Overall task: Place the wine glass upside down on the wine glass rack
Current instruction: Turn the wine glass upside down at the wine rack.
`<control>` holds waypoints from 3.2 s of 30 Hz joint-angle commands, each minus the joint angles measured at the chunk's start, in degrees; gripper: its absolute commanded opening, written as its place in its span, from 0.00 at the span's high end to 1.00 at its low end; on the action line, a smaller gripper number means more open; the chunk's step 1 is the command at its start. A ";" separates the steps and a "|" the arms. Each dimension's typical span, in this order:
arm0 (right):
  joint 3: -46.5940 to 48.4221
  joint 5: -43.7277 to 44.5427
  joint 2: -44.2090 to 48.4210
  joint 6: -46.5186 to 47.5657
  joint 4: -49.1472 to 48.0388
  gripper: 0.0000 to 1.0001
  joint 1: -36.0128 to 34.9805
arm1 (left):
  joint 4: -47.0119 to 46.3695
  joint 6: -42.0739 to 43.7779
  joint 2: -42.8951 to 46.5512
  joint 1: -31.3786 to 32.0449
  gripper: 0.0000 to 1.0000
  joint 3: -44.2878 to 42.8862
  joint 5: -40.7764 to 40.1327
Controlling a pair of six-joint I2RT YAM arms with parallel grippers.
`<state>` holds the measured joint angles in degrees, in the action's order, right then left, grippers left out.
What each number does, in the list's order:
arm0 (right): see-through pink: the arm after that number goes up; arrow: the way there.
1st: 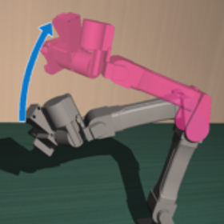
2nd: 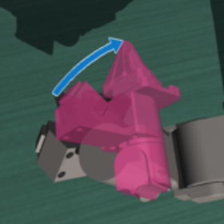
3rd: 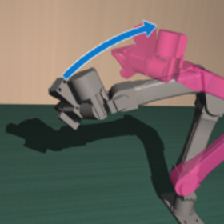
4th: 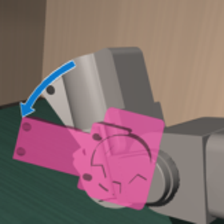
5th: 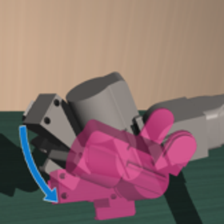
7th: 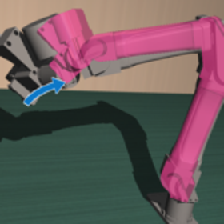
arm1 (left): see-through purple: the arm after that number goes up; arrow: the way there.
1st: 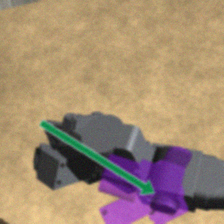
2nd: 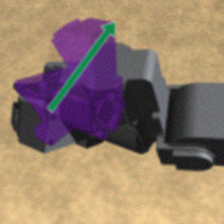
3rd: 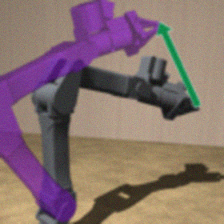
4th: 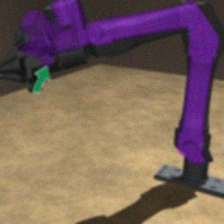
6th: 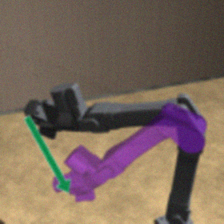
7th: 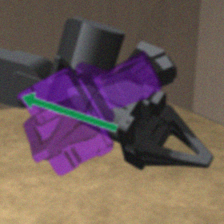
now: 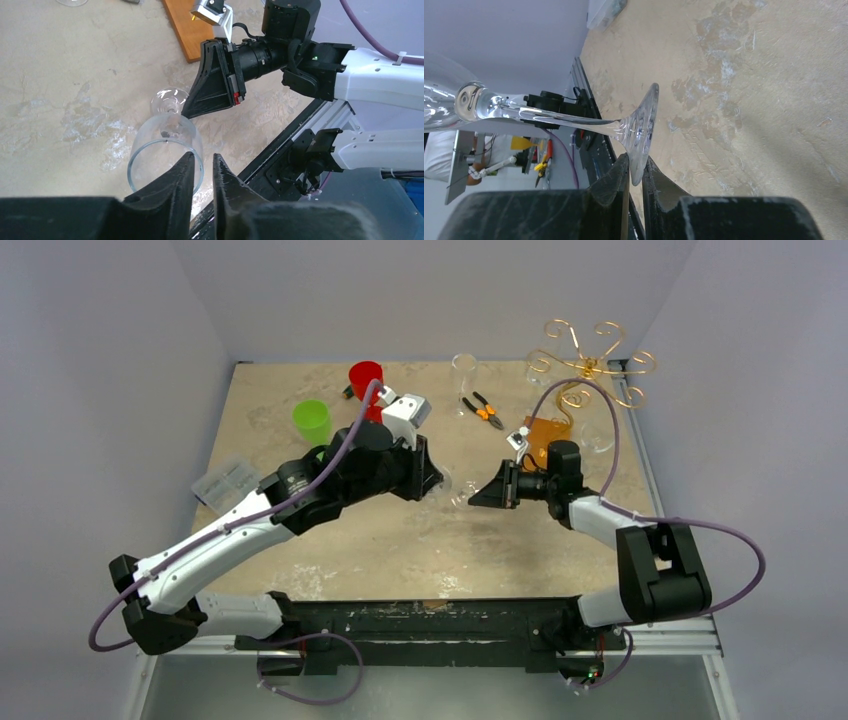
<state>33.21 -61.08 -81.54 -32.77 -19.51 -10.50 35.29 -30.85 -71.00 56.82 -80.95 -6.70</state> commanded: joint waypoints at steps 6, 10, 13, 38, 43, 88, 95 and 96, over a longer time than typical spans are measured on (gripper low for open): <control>-0.38 -1.01 2.05 2.13 2.24 1.00 -2.17 | -6.91 -1.82 7.55 0.49 0.62 4.43 -0.31; 0.24 -0.71 2.08 3.68 3.69 1.00 -3.87 | -6.72 -1.68 9.35 0.49 0.56 5.70 -0.55; 0.86 -0.66 1.83 4.92 4.95 1.00 -4.70 | -6.35 -1.50 10.82 0.49 0.52 6.66 -1.17; 11.39 6.04 7.79 19.81 19.40 1.00 -4.82 | -4.20 -1.04 16.33 0.49 0.46 10.46 -4.02; 12.96 6.93 8.34 20.62 20.70 1.00 -4.77 | -3.76 -0.81 16.97 0.50 0.46 10.63 -4.45; 43.02 11.67 16.26 63.09 76.32 1.00 -3.64 | 11.06 10.12 29.95 0.40 0.19 8.08 -22.34; 52.94 16.97 14.90 71.66 84.53 1.00 -3.64 | 10.65 11.39 30.82 0.40 0.11 9.93 -25.88; 54.10 17.59 14.76 72.35 84.97 1.00 -3.65 | 10.61 11.69 30.91 0.36 0.10 10.13 -26.32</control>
<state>81.01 -45.50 -66.54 33.21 59.79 -14.09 46.44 -21.32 -40.80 57.08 -71.66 -29.61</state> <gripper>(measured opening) 0.069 0.884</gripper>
